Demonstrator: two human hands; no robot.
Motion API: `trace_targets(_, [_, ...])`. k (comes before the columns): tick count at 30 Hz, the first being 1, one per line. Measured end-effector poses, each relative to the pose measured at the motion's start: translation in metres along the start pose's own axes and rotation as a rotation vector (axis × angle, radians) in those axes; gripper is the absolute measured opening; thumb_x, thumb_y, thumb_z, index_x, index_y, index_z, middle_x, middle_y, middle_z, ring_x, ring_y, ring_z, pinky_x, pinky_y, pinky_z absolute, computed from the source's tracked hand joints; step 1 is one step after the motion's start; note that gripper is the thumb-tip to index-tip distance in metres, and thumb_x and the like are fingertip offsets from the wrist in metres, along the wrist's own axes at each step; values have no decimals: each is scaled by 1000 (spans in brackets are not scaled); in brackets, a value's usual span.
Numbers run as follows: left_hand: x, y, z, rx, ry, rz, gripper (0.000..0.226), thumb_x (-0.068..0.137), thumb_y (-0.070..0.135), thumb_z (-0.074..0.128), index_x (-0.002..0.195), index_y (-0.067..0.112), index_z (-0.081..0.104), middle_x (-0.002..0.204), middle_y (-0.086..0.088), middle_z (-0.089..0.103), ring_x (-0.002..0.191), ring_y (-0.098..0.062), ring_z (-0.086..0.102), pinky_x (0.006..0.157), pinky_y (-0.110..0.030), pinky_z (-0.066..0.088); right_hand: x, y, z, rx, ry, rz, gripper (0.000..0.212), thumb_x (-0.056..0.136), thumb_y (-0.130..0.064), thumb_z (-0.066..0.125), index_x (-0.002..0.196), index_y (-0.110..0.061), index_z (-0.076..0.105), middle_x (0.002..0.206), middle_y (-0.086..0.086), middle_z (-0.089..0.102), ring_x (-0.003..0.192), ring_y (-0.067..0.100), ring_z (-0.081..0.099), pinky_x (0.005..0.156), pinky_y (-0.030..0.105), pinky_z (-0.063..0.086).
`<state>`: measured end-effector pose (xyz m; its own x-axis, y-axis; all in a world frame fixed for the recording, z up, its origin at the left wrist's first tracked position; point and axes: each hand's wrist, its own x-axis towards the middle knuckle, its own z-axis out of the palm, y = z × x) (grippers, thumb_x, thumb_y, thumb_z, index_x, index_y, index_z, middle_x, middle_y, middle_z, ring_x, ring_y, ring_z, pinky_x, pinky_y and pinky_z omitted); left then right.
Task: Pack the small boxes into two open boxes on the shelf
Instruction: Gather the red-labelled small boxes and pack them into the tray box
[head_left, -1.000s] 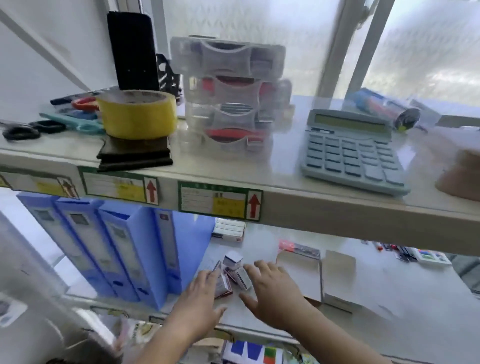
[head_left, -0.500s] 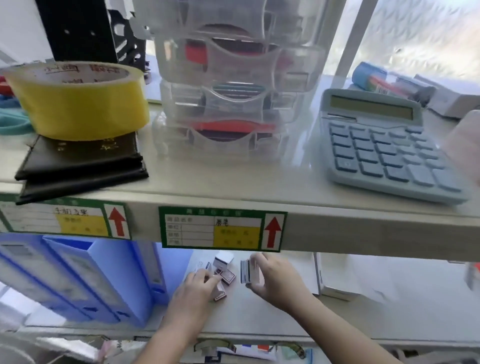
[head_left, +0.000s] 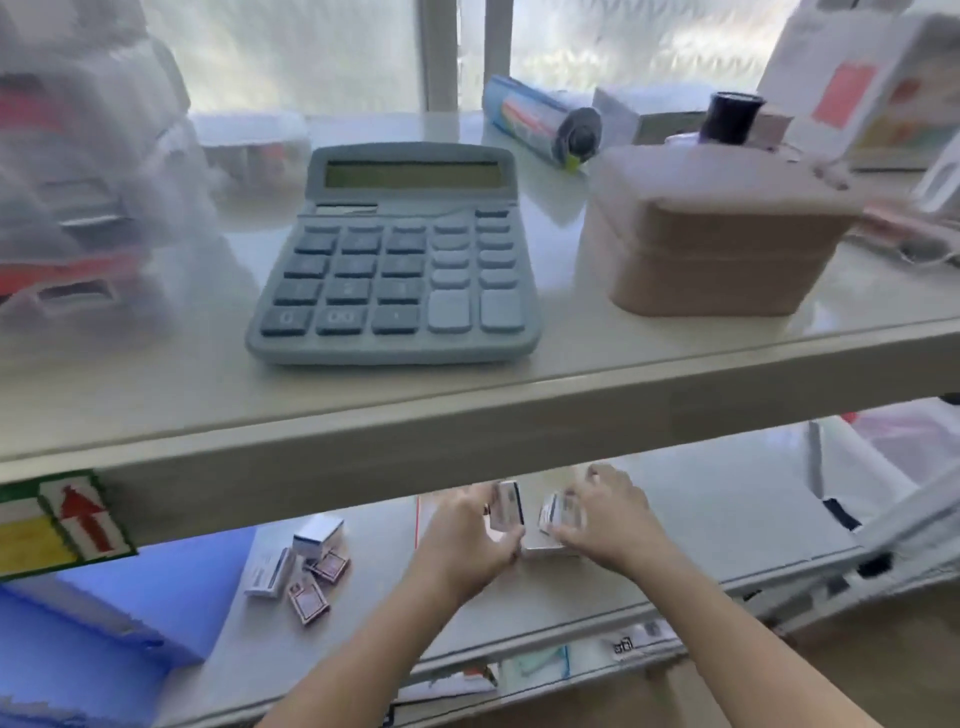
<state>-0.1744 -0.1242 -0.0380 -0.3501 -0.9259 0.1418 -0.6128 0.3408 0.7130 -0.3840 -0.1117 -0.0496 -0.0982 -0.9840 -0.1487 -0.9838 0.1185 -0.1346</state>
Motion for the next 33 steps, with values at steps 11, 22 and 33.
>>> trace_targets(11, [-11, 2, 37, 184, -25, 109, 51, 84, 40, 64, 129, 21, 53, 126, 1, 57, 115, -18, 49, 98, -35, 39, -24, 9, -4, 117, -7, -154, 72, 76, -65, 60, 135, -28, 47, 143, 5, 37, 130, 25, 36, 103, 38, 34])
trace_targets(22, [-77, -127, -85, 397, 372, -580, 46, 84, 24, 63, 128, 11, 53, 129, -15, 51, 117, -35, 46, 94, -46, 39, 6, -182, 8, 201, -38, -613, 54, 89, -51, 54, 133, -19, 48, 128, 7, 59, 118, 29, 51, 98, 39, 39])
trace_targets(33, [-95, -137, -92, 261, 411, -611, 39, 91, 19, 59, 128, 9, 49, 119, -13, 59, 108, -31, 53, 85, -41, 45, 28, -258, 43, 385, -143, -397, 44, 89, -51, 56, 119, -19, 58, 116, 5, 66, 107, 29, 59, 81, 33, 47])
